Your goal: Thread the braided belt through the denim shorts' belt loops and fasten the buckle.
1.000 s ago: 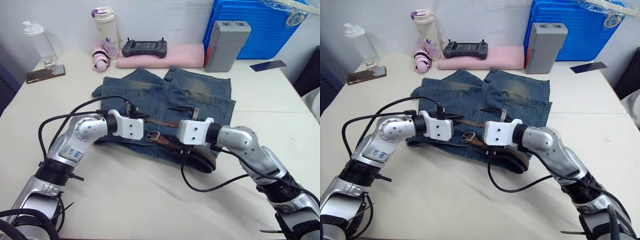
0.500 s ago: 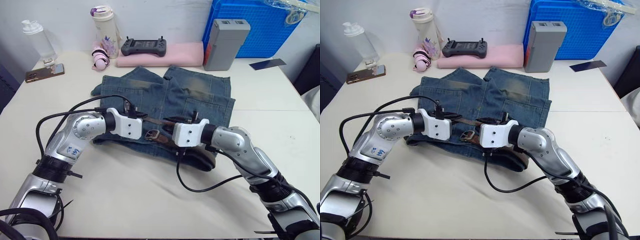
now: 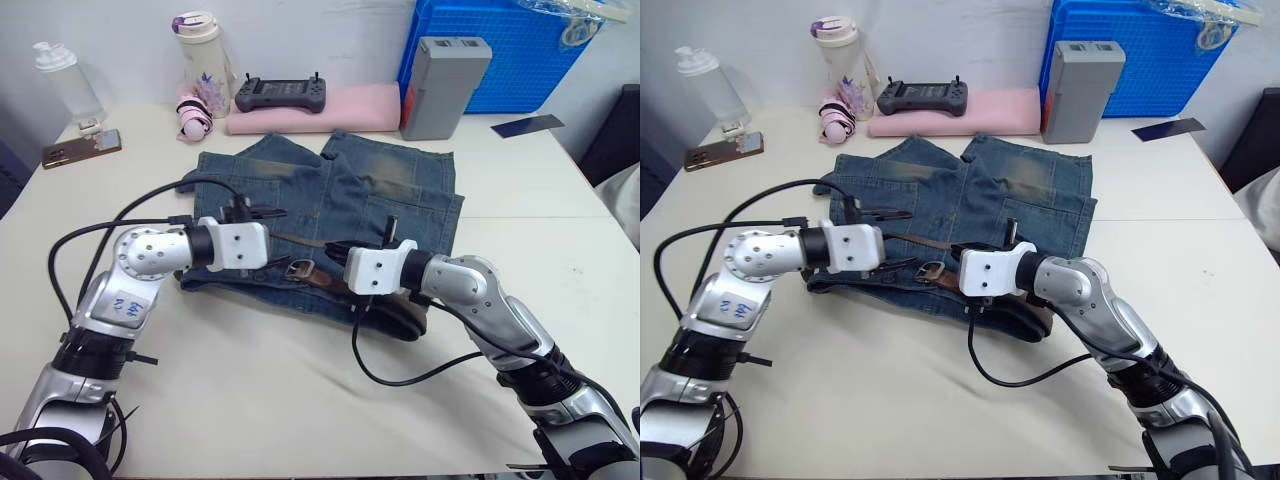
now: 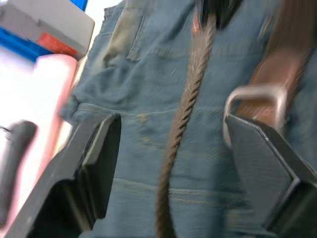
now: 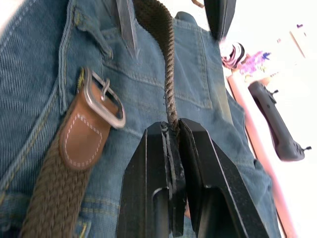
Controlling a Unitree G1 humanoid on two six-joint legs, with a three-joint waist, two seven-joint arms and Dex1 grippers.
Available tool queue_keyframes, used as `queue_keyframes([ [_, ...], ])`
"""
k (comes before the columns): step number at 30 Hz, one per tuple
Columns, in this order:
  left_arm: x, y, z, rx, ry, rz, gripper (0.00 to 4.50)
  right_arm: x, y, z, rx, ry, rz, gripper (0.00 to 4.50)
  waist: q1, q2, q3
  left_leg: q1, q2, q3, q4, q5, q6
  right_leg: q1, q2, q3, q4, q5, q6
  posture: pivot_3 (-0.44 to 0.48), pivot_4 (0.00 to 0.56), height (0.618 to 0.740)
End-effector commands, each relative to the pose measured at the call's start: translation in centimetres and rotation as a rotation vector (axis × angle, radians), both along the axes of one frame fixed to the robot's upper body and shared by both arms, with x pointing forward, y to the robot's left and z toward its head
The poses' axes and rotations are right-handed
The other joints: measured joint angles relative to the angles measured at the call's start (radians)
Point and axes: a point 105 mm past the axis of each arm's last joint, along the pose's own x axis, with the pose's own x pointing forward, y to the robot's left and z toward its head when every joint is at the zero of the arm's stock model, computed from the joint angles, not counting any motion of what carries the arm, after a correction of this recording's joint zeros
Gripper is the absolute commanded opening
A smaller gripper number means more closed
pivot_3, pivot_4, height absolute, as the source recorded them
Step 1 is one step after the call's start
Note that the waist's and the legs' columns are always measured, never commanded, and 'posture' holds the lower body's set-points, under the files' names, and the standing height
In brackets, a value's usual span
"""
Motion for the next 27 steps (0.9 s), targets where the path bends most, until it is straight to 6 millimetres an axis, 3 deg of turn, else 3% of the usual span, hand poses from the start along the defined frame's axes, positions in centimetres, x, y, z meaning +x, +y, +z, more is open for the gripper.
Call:
queue_keyframes([
  [1, -2.9, 1.4, 3.9, -0.281, 0.238, -0.034, 3.43, 0.1, -0.4, 1.2, 0.024, -0.040, -0.016, 0.00, -0.004, 0.000, 0.000, 0.000, 0.000, 0.000, 0.000, 0.000, 0.000, -0.001, 0.000, 0.000, 0.000, 0.000, 0.000, 0.000, 0.150, 0.647],
  [3, -3.5, 2.5, 6.4, -0.529, 0.340, -0.032, 3.43, 0.1, -0.5, 1.1, 0.021, -0.042, -0.021, 0.00, -0.004, 0.000, 0.000, 0.000, 0.001, -0.001, 0.000, 0.000, -0.001, -0.001, 0.001, 0.000, 0.001, 0.000, -0.001, 0.000, 0.150, 0.647],
  [7, -6.6, 2.7, 6.0, -0.686, 0.620, -0.115, 3.43, 0.1, -0.6, 1.1, 0.019, -0.053, -0.027, 0.00, -0.004, 0.000, 0.000, 0.000, 0.001, -0.002, 0.000, 0.000, -0.001, -0.001, 0.001, 0.001, 0.002, -0.001, -0.001, 0.000, 0.150, 0.647],
  [11, -8.0, 1.7, 1.6, -0.966, 1.011, -0.056, 3.43, 0.0, -0.4, 1.2, 0.008, -0.087, -0.017, 0.00, -0.002, 0.001, 0.000, 0.001, 0.001, -0.001, 0.001, 0.000, -0.002, -0.001, 0.001, 0.002, 0.005, -0.001, -0.001, 0.000, 0.150, 0.647],
  [14, -7.2, 0.5, -0.4, -1.108, 1.140, 0.073, 3.43, -0.1, -0.3, 1.0, -0.001, -0.106, -0.010, 0.00, 0.003, 0.001, 0.000, 0.001, 0.001, -0.002, 0.005, -0.001, -0.002, -0.001, 0.001, 0.003, 0.008, -0.001, -0.002, 0.000, 0.150, 0.647],
  [17, -4.8, -0.4, -1.1, -1.308, 1.245, 0.219, 3.43, -0.4, -0.1, 1.0, -0.004, -0.124, 0.002, 0.00, 0.012, 0.001, 0.000, -0.001, 0.001, -0.002, 0.015, -0.004, -0.003, -0.002, 0.001, 0.003, 0.016, -0.003, -0.006, 0.000, 0.150, 0.647],
  [21, -1.6, -0.8, 0.0, -1.606, 1.307, 0.338, 3.43, -0.7, 0.1, 0.8, -0.026, -0.152, 0.021, 0.00, 0.028, 0.000, 0.000, -0.003, 0.001, 0.002, 0.030, -0.012, -0.002, -0.005, 0.001, 0.004, 0.028, -0.008, -0.013, 0.000, 0.150, 0.647],
  [24, -1.4, -1.4, 0.4, -1.628, 1.319, 0.385, 3.43, -0.8, 0.1, 0.8, -0.028, -0.162, 0.025, 0.00, 0.025, -0.001, -0.001, -0.018, 0.002, 0.007, 0.056, -0.027, -0.002, -0.016, 0.001, 0.004, 0.049, -0.023, -0.005, 0.000, 0.150, 0.647],
  [27, -1.1, -1.7, -0.7, -1.648, 1.368, 0.497, 3.43, -0.9, 0.2, 0.9, -0.027, -0.172, 0.030, 0.00, 0.020, -0.001, -0.001, -0.024, 0.002, 0.010, 0.069, -0.035, -0.002, -0.031, 0.001, 0.007, 0.073, -0.026, -0.009, 0.000, 0.150, 0.647],
])
